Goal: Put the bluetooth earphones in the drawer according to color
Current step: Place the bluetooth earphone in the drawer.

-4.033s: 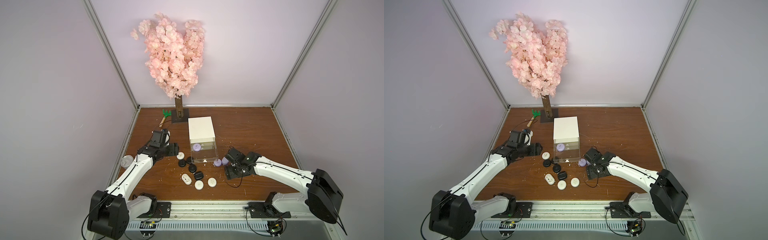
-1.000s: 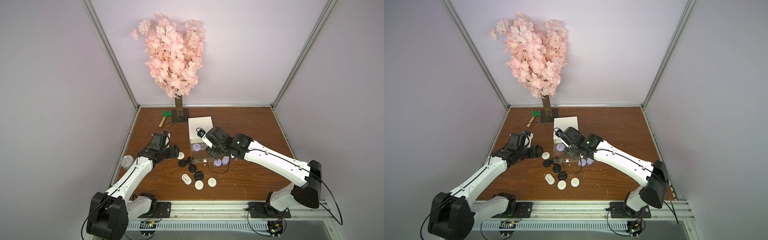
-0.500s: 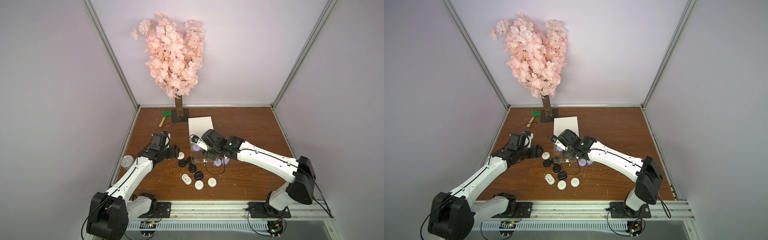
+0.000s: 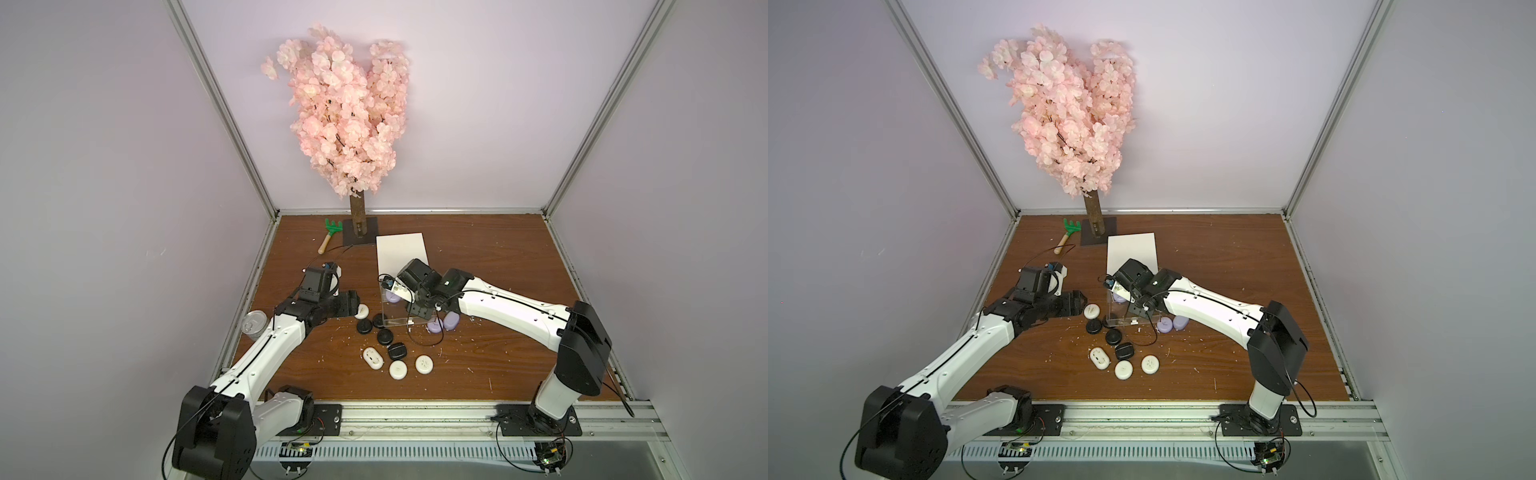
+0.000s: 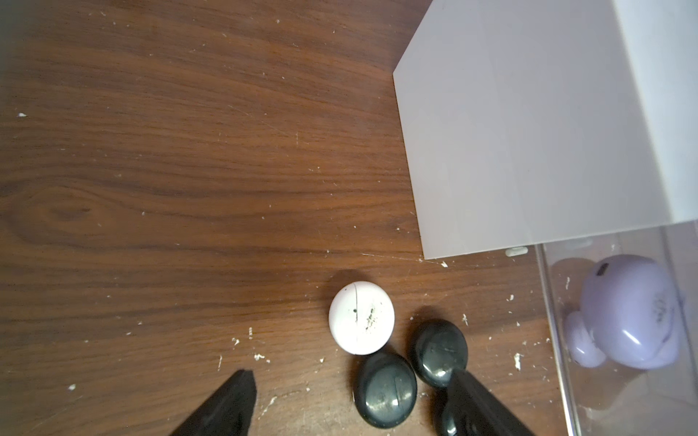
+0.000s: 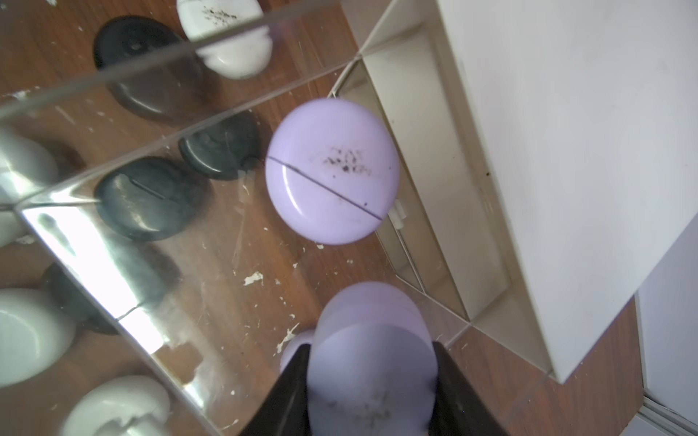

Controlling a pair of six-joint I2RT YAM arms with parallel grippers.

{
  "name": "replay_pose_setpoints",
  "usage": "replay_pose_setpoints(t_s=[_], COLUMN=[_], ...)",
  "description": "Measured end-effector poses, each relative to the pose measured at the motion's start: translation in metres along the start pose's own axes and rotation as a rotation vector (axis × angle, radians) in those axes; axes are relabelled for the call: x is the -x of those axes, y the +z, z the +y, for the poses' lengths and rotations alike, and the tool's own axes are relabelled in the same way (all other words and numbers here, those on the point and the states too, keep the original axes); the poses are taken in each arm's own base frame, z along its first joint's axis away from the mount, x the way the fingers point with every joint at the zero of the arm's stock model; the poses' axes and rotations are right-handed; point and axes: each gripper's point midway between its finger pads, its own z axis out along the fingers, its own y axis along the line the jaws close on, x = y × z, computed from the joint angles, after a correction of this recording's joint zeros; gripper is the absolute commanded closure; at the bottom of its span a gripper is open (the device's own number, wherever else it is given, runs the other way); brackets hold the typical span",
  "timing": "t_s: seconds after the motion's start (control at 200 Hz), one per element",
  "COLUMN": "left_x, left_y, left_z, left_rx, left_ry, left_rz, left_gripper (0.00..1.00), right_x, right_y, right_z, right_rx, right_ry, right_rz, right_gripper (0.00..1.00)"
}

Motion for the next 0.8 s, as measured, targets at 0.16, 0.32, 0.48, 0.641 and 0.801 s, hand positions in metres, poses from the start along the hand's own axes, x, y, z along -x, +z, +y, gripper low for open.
replay_pose_setpoints(t_s=[0.16, 0.32, 0.48, 0.641, 0.801], left_x=[0.000, 0.000, 0.000, 0.000, 0.000], left_y=[0.000, 0.000, 0.000, 0.000, 0.000], left_z=[0.000, -0.001, -0.001, -0.001, -0.001], left_rx=[-0.001, -0.003, -0.004, -0.004, -0.004], left_ry=[0.000, 0.000, 0.000, 0.000, 0.000], left_rz=[0.000, 0.000, 0.000, 0.000, -0.001], left_gripper=[0.16, 0.16, 0.16, 0.16, 0.16], right_x=[0.002, 0.001, -0.002, -0.003, 0.000], right_y=[-0.001, 0.001, 0.010, 0.014, 0.012], right_z=[-0.004, -0.007, -0.006, -0.007, -0.010], right_rx=[-0.005, -0.008, -0.003, -0.003, -0.010], right_ry=[0.001, 0.003, -0.002, -0.007, -0.009], right_rz=[-0.002, 0.002, 0.025, 0.035, 0.029], right_gripper=[0.68, 0.61, 0.55, 0.46, 0.37])
